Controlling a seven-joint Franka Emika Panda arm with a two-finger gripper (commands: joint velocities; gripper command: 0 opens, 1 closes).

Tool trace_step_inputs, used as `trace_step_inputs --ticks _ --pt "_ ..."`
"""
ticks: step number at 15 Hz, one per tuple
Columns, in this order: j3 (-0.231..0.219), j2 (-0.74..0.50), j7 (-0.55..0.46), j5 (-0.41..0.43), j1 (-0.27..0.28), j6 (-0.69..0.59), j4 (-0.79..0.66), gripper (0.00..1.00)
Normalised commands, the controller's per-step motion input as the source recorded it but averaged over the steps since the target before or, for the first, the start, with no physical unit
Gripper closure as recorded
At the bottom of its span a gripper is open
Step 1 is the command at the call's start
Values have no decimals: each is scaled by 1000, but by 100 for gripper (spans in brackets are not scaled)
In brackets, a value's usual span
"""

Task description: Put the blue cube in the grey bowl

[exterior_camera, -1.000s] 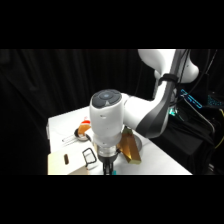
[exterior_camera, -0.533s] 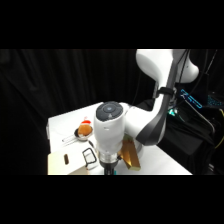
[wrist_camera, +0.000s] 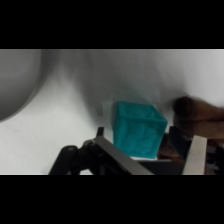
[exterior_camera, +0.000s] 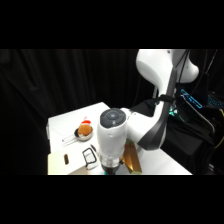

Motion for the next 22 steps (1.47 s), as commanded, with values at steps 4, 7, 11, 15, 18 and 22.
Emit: trace_step_inputs --ticks 4,7,11,15,18,22 --pt "-132 49 69 24 131 194 12 34" --pt "-132 33 69 19 136 162 14 60" --pt "-102 -30 40 20 116 84 -17 71" --pt "-89 -275 -18 -25 122 -65 -156 72" --pt "-81 -421 -51 -67 89 -172 -232 72" --pt "-29 -475 -97 -114 29 -225 -291 72"
